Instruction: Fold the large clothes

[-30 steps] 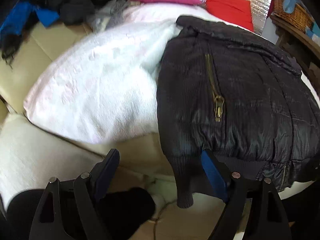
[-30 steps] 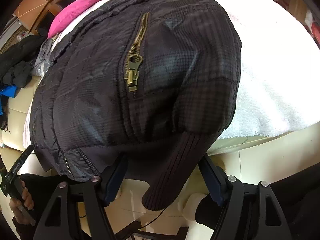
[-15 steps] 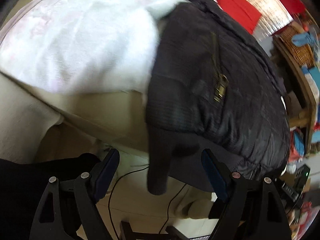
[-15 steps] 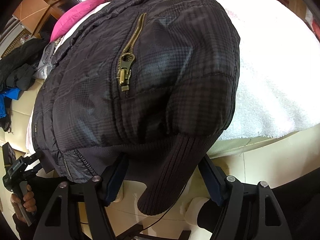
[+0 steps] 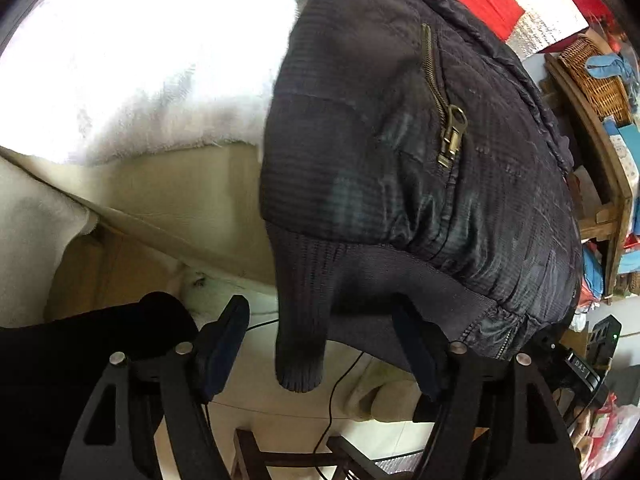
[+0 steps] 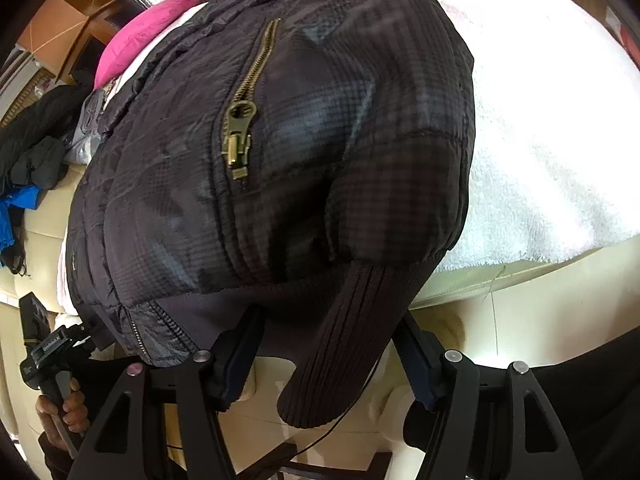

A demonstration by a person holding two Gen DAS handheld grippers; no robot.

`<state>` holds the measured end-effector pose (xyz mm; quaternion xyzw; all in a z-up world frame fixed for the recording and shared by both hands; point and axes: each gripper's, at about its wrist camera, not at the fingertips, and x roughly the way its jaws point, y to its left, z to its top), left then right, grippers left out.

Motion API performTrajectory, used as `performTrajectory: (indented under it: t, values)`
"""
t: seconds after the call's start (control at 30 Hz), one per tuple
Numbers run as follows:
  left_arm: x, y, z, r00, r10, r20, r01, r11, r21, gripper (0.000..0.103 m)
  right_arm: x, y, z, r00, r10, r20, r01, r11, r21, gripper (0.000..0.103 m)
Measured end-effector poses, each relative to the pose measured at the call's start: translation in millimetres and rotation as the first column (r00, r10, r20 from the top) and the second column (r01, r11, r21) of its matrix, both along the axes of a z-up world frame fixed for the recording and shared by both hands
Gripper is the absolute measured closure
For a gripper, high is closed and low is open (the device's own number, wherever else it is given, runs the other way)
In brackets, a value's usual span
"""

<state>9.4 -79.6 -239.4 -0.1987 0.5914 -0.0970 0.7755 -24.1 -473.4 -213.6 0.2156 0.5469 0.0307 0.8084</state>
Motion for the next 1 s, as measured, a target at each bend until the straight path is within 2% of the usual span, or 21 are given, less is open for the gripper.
performTrajectory:
  t: [0.03,0.1,0.13,0.17,0.2,0.23,0.27,0.3,0.37,0.47,0.8,1.0]
  values:
    - [-1,-2,0,1.000,-0.008,0.006,0.008,1.000,0.002,0.030,0,-1,0,1.000,-0.001,0.001,0.001,1.000,0.001,0.034]
    - [-2,-4,1,1.000,-0.021,0.019,0.021,1.000,-0.008,0.048,0,-1,0,1.000,0.005,0.009,-0.005,1.000,-0.004,0.034]
    - [0,-6,2,0.999,-0.027,0.019,0.027,1.000,-0.013,0.063,-1,-1,0,1.000,0.018,0.018,-0.017,1.000,-0.012,0.035]
    - [-1,-7,2,0.999,-0.028,0.021,0.028,1.000,-0.010,0.067,-2,0,1,0.999,0.025,0.023,-0.025,1.000,-0.019,0.037]
    - [-1,-7,2,0.999,-0.025,0.023,0.025,1.000,-0.006,0.071,-2,0,0,0.999,0.028,0.026,-0.027,0.999,-0.023,0.045]
    - [-2,-7,3,0.999,-0.022,0.025,0.022,1.000,-0.006,0.082,-3,0,1,0.999,0.036,0.032,-0.035,0.999,-0.039,0.050]
    - [-3,-6,4,0.999,-0.017,0.027,0.018,1.000,-0.007,0.088,-4,1,2,0.998,0.044,0.033,-0.042,0.998,-0.057,0.061]
    - [-4,-4,5,0.999,-0.015,0.030,0.015,1.000,-0.015,0.090,-5,2,4,0.998,0.050,0.034,-0.047,0.996,-0.072,0.068]
    - [-8,5,6,0.999,-0.023,0.040,0.023,1.000,-0.018,0.093,-7,2,7,0.998,0.060,0.037,-0.057,0.996,-0.075,0.075]
    - [-13,3,15,0.997,-0.047,0.065,0.047,0.999,0.003,0.094,-10,3,13,0.996,0.073,0.044,-0.069,0.994,-0.082,0.080]
    - [-24,8,52,0.989,-0.083,0.124,0.090,0.995,-0.045,0.095,-26,-3,49,0.993,0.072,0.091,-0.072,0.997,-0.004,0.085]
    - [-28,14,78,0.977,-0.092,0.190,0.112,0.989,-0.100,0.095,-34,-14,70,0.988,0.060,0.145,-0.075,0.992,0.101,0.086]
